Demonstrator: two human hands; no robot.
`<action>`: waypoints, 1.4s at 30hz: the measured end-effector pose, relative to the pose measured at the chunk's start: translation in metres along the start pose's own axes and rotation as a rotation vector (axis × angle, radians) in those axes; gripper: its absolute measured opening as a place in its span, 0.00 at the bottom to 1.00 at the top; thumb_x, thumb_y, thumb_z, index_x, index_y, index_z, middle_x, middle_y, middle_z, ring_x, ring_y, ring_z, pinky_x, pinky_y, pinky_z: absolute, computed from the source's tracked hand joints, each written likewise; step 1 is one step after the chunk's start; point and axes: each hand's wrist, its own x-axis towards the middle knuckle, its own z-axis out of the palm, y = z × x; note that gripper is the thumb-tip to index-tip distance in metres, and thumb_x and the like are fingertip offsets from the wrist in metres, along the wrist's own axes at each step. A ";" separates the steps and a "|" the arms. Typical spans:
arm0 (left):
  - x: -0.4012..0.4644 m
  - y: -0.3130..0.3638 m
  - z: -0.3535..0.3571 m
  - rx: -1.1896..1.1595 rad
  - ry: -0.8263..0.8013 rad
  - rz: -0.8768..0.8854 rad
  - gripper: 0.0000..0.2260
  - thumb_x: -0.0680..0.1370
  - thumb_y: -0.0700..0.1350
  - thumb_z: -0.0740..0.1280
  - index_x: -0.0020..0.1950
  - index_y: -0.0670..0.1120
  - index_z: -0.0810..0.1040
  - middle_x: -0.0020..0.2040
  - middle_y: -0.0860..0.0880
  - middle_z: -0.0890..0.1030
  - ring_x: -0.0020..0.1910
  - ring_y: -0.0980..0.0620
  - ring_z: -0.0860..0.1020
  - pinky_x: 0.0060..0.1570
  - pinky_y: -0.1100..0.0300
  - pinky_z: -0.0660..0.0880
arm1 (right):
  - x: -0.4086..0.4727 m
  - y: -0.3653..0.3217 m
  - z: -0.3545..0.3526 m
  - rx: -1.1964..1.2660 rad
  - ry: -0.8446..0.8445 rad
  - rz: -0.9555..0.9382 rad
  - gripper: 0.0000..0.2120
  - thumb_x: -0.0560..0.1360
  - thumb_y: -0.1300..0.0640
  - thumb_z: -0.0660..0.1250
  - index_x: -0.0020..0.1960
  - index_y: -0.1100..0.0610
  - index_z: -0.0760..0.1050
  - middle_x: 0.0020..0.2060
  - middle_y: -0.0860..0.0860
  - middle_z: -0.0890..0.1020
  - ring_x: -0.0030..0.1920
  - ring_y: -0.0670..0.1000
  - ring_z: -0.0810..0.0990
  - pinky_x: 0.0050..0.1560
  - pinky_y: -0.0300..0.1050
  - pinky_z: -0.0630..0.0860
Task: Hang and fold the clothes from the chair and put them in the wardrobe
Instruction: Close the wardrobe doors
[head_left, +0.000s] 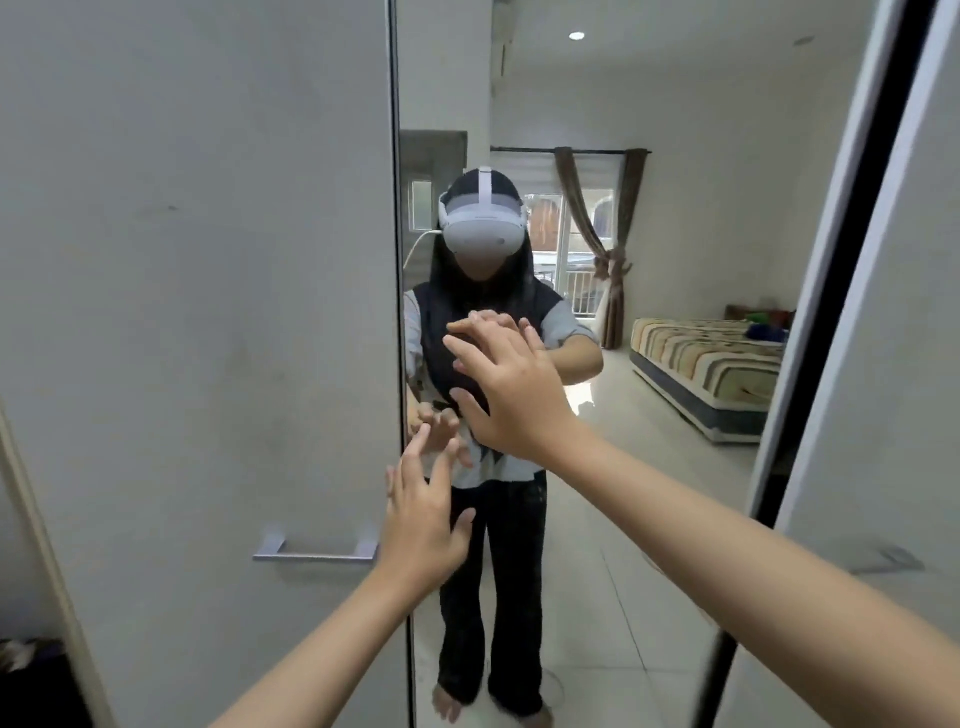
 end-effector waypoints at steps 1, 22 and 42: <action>-0.004 0.010 0.009 -0.045 0.001 0.029 0.30 0.73 0.46 0.69 0.73 0.48 0.62 0.75 0.47 0.53 0.75 0.45 0.54 0.71 0.50 0.53 | -0.017 0.009 -0.005 0.003 -0.020 0.021 0.24 0.71 0.48 0.59 0.64 0.55 0.75 0.64 0.57 0.75 0.65 0.58 0.73 0.63 0.62 0.67; -0.026 0.261 0.229 -0.751 -0.346 0.156 0.20 0.75 0.41 0.66 0.67 0.46 0.70 0.65 0.49 0.67 0.66 0.57 0.66 0.65 0.67 0.63 | -0.348 0.209 -0.088 -0.119 -0.524 0.688 0.27 0.77 0.50 0.61 0.74 0.50 0.59 0.69 0.48 0.68 0.69 0.52 0.65 0.70 0.59 0.53; -0.033 0.269 0.238 -1.185 -0.228 -0.170 0.09 0.74 0.33 0.68 0.51 0.43 0.79 0.46 0.51 0.82 0.45 0.59 0.80 0.47 0.69 0.74 | -0.377 0.207 -0.074 0.176 0.095 0.932 0.07 0.71 0.50 0.72 0.47 0.50 0.80 0.46 0.47 0.76 0.54 0.48 0.70 0.57 0.28 0.61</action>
